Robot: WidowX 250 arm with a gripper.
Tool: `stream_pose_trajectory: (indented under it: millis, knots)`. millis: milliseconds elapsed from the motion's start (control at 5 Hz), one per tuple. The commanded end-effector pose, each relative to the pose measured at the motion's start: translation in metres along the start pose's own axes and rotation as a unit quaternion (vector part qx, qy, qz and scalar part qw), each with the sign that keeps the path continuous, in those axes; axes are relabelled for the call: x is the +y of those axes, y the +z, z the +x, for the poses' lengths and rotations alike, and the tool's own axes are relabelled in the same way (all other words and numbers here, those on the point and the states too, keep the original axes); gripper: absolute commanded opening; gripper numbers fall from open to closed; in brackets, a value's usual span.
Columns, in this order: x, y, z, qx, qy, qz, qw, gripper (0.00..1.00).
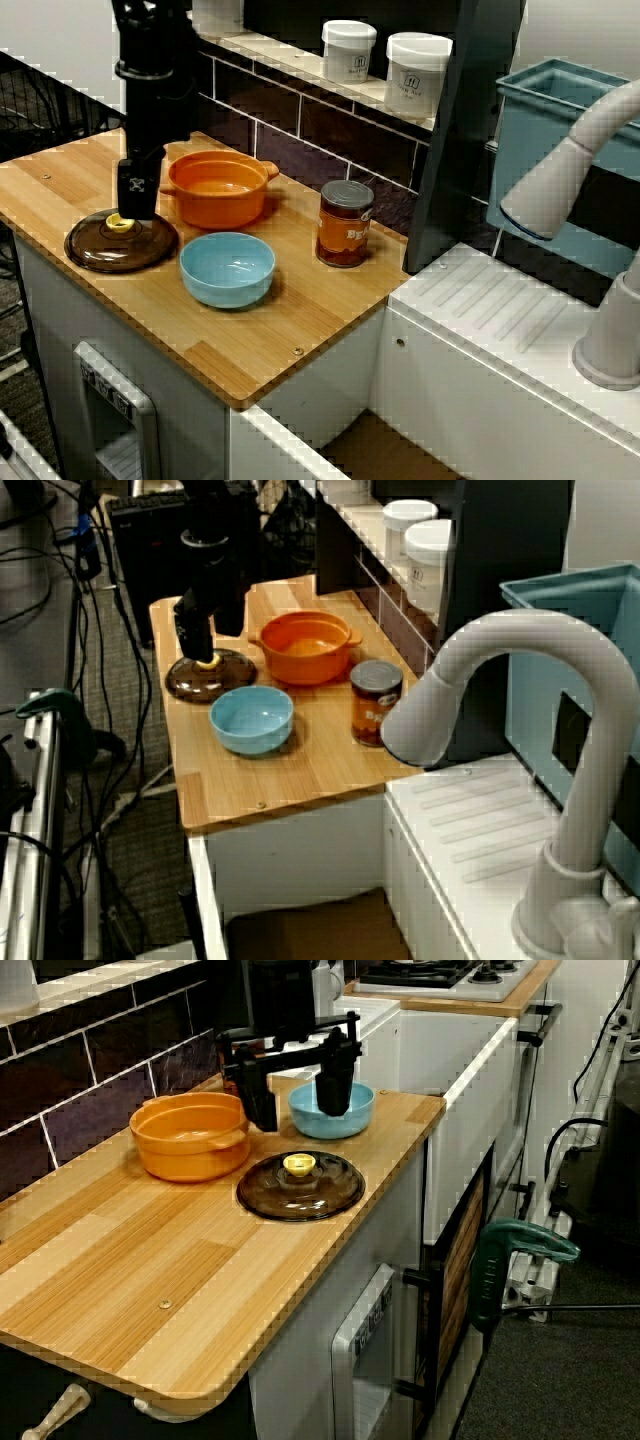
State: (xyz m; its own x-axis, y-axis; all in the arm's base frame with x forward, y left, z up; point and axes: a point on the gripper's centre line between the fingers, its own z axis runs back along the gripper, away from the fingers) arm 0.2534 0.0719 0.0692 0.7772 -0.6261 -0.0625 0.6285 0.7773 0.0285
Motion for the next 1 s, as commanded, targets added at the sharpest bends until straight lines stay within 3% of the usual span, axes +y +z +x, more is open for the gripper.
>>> stream_pose_trajectory:
  millis: [0,400,800]
  knots:
    - [0.009,-0.004,-0.017,-0.006,0.015,0.023,0.9996,1.00]
    - [0.006,-0.013,-0.018,0.001,0.008,0.025,0.9996,1.00]
    - [-0.003,-0.019,-0.031,0.002,0.002,0.025,0.9997,1.00]
